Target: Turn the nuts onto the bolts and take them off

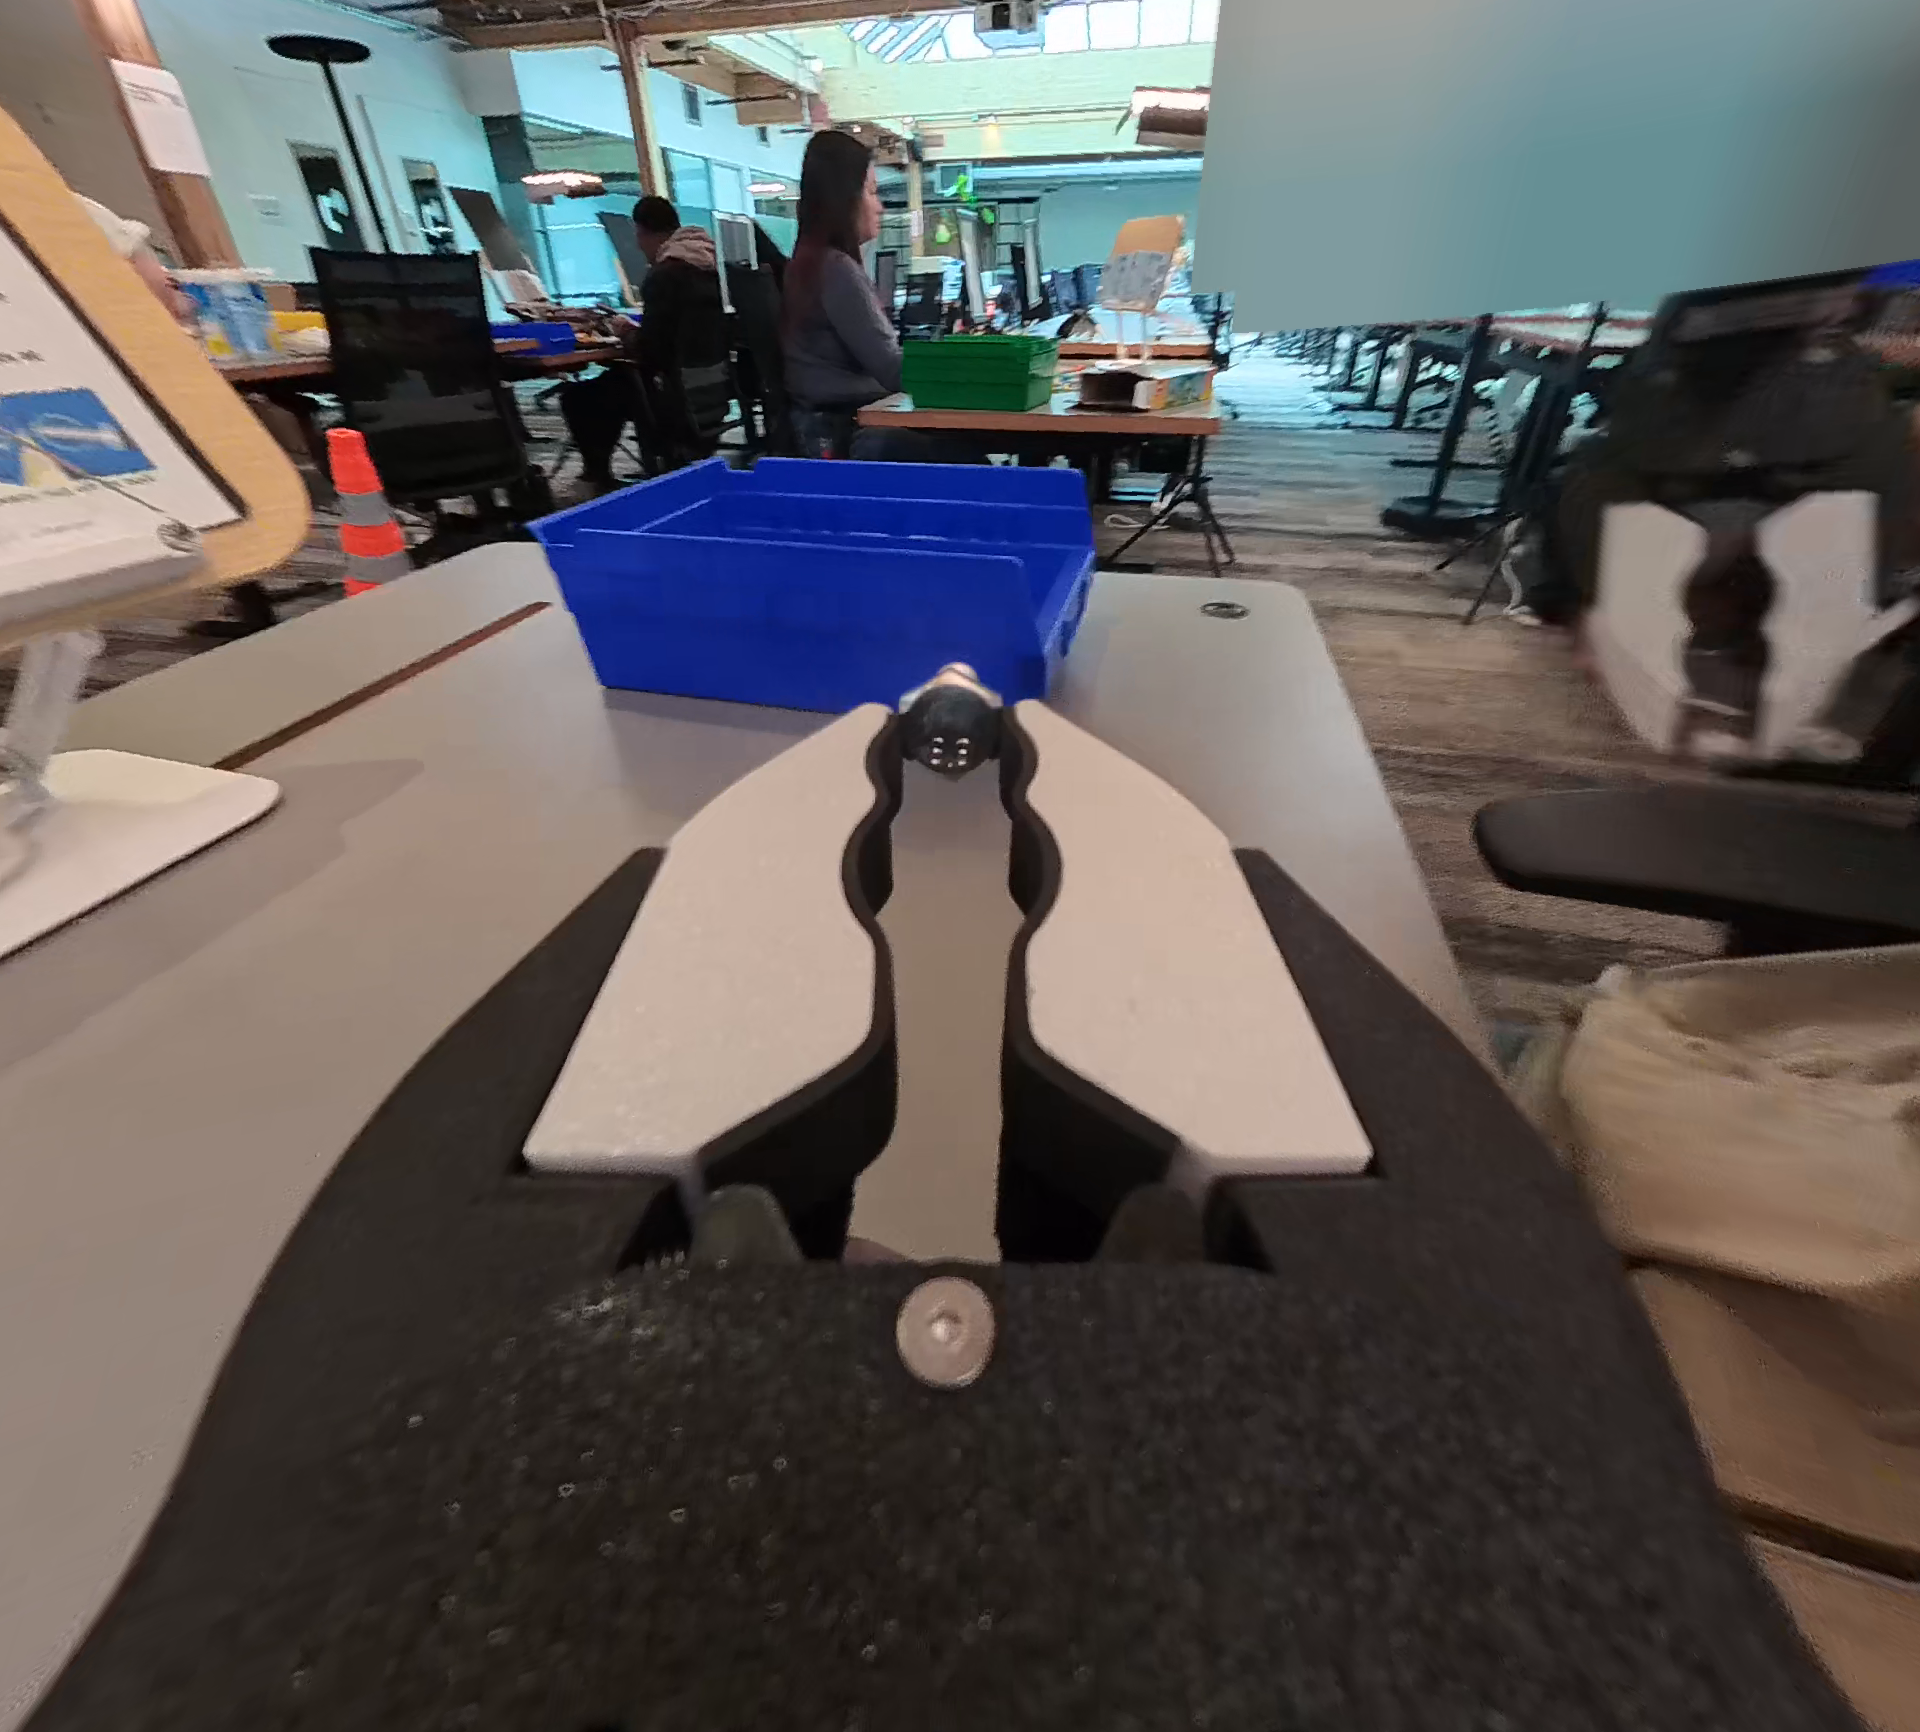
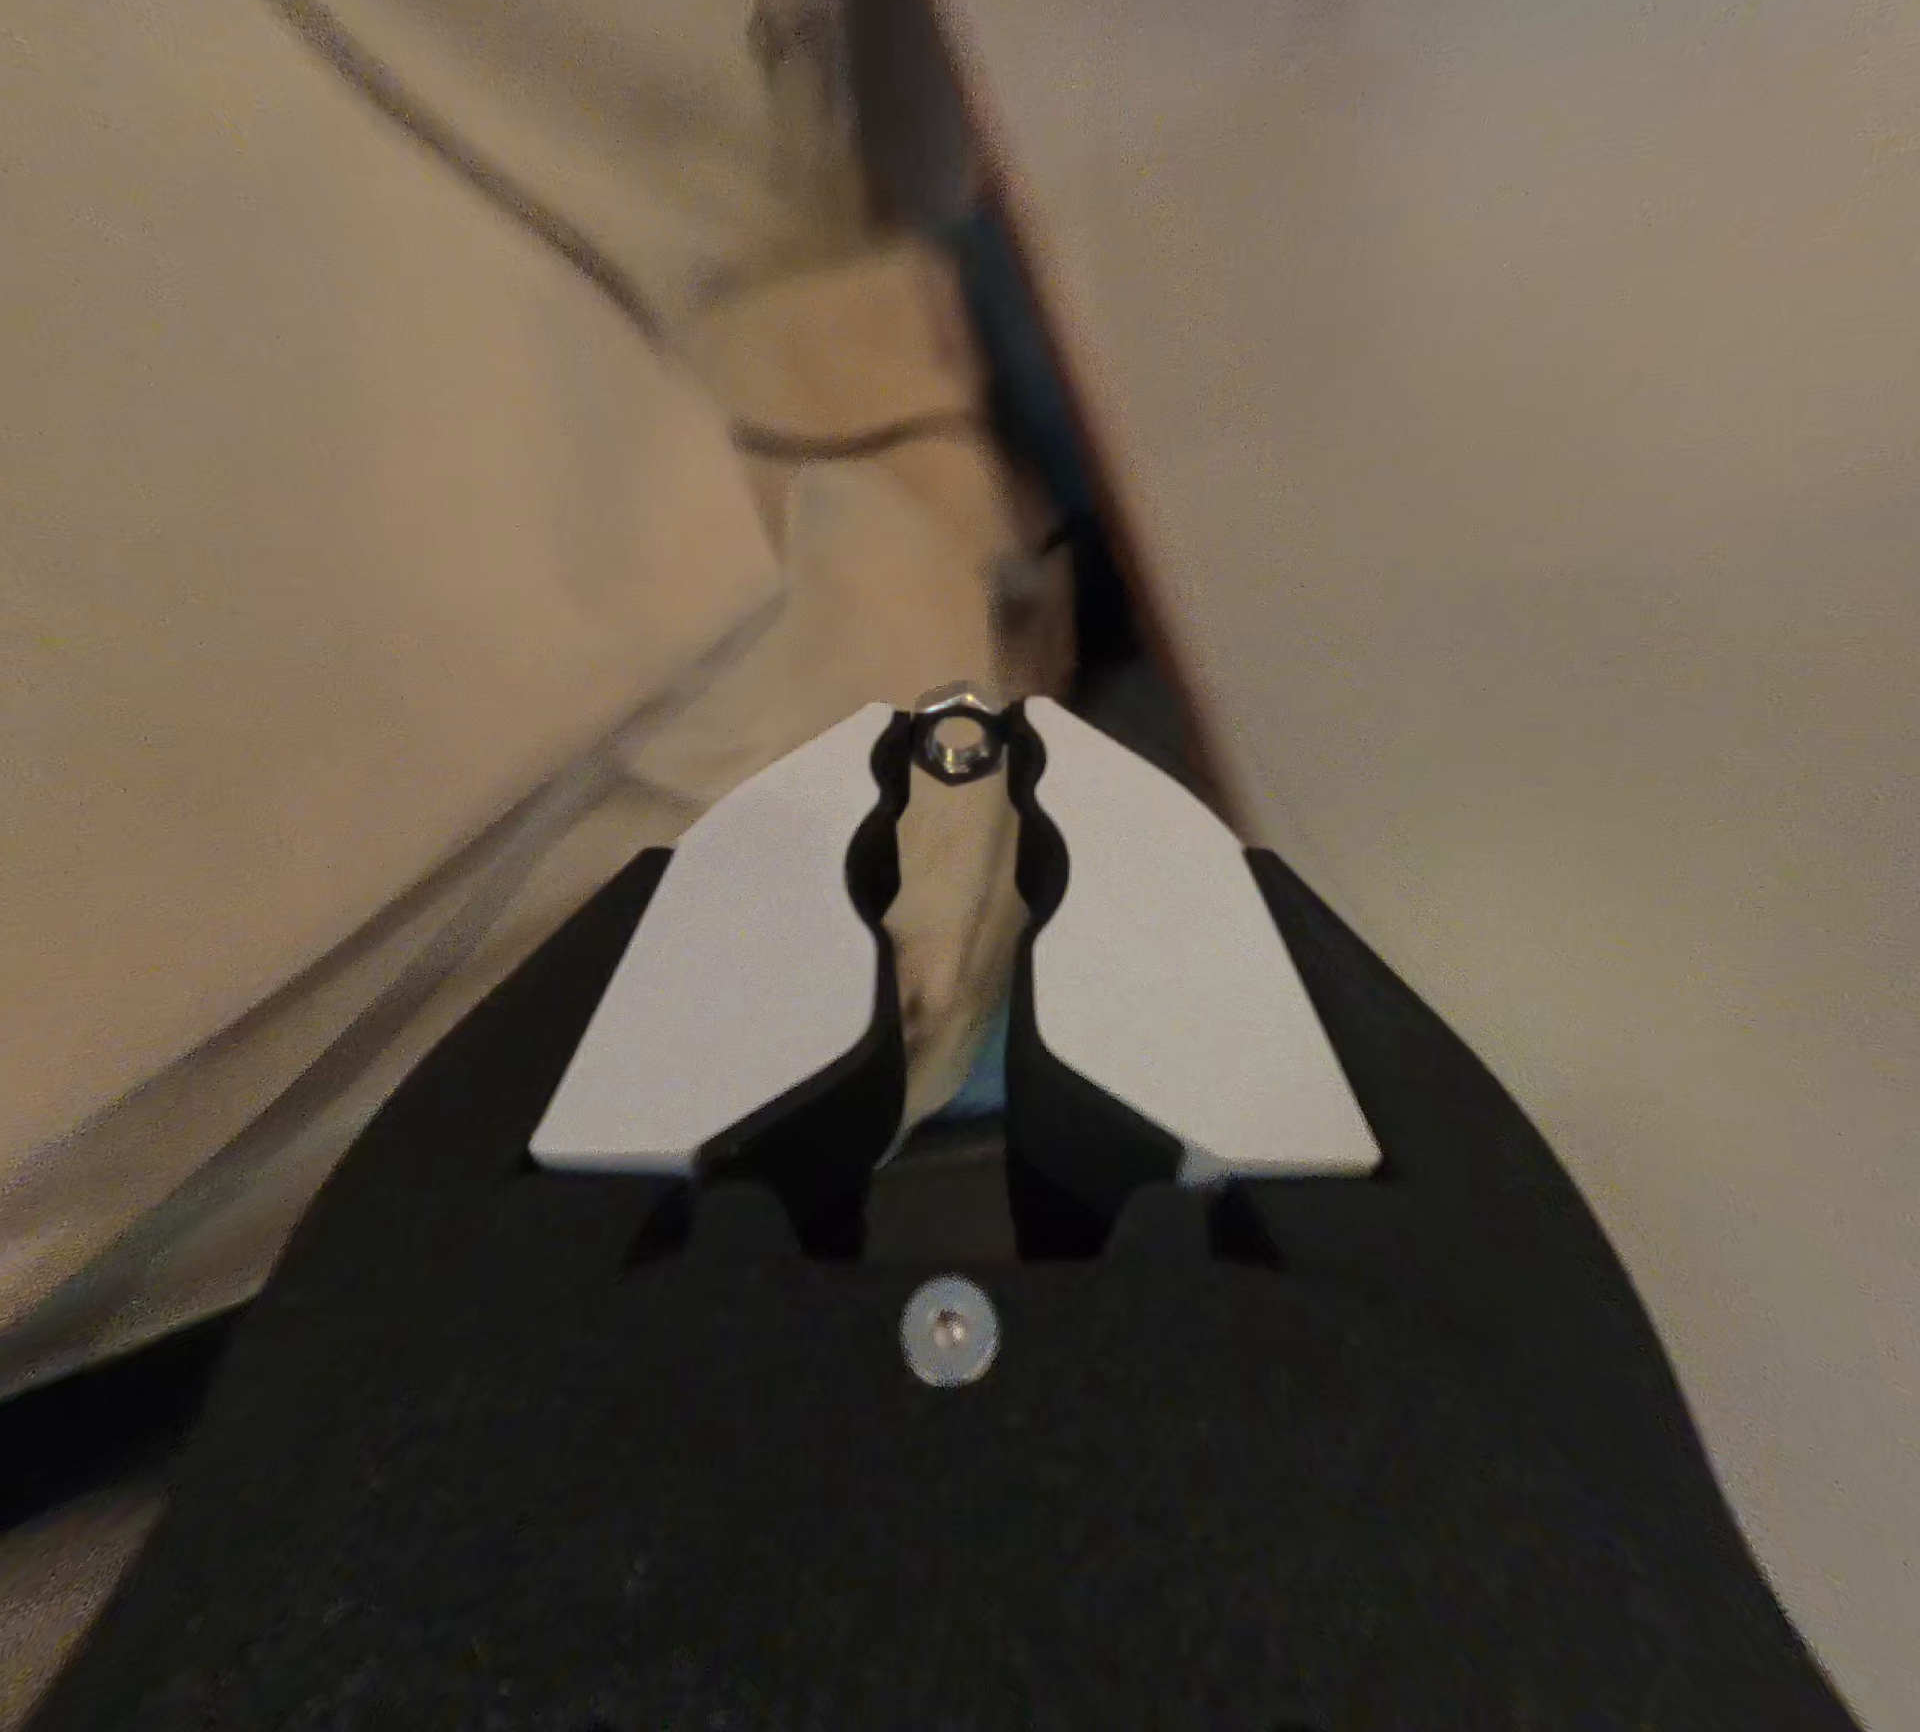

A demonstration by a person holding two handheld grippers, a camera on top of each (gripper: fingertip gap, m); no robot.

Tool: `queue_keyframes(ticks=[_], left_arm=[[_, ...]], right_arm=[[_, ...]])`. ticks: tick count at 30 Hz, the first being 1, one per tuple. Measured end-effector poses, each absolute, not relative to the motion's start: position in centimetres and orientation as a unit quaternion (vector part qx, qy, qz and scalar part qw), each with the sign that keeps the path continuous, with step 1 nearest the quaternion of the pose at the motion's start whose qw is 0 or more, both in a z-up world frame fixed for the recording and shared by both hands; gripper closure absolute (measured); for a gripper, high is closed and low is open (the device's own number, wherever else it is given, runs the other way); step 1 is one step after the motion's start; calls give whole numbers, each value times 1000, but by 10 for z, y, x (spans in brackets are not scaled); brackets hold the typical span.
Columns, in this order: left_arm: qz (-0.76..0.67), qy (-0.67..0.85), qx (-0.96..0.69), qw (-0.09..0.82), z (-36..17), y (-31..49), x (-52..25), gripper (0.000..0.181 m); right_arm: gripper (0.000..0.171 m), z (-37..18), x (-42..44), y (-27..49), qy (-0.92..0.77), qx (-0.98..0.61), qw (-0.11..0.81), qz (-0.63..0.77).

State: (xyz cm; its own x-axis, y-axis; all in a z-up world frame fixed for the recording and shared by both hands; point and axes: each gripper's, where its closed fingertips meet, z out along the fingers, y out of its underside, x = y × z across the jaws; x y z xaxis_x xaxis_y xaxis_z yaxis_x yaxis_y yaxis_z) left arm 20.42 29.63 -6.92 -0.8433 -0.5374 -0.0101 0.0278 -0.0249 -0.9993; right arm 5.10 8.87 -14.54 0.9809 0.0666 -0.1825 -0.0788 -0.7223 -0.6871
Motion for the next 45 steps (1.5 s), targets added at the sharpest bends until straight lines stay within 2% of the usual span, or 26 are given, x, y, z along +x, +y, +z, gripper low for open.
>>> queue_keyframes(ticks=[1, 6, 12, 17, 22, 45], left_arm=[[-697, 664, -192, 189, -68, 296, 203, 164], [-730, 640, -207, 122, -62, 305, 205, 164], [-749, 615, -241, 51, -57, 325, 216, 164], [-786, 570, -241, 8, -40, 332, 224, 164], [-804, 554, -215, 13, -27, 328, 227, 164], [-756, 624, -195, 22, -64, 309, 223, 164]], right_arm=[[154, -128, 69, 100, 0, -911, 407, 61], [153, -70, 155, 178, 27, -811, 583, -47], [154, -51, 217, 253, 72, -670, 738, 34], [154, -47, 232, 287, 22, -654, 753, 61], [154, -57, 240, 308, 28, -671, 732, 115], [154, -47, 233, 312, 7, -676, 726, 127]])
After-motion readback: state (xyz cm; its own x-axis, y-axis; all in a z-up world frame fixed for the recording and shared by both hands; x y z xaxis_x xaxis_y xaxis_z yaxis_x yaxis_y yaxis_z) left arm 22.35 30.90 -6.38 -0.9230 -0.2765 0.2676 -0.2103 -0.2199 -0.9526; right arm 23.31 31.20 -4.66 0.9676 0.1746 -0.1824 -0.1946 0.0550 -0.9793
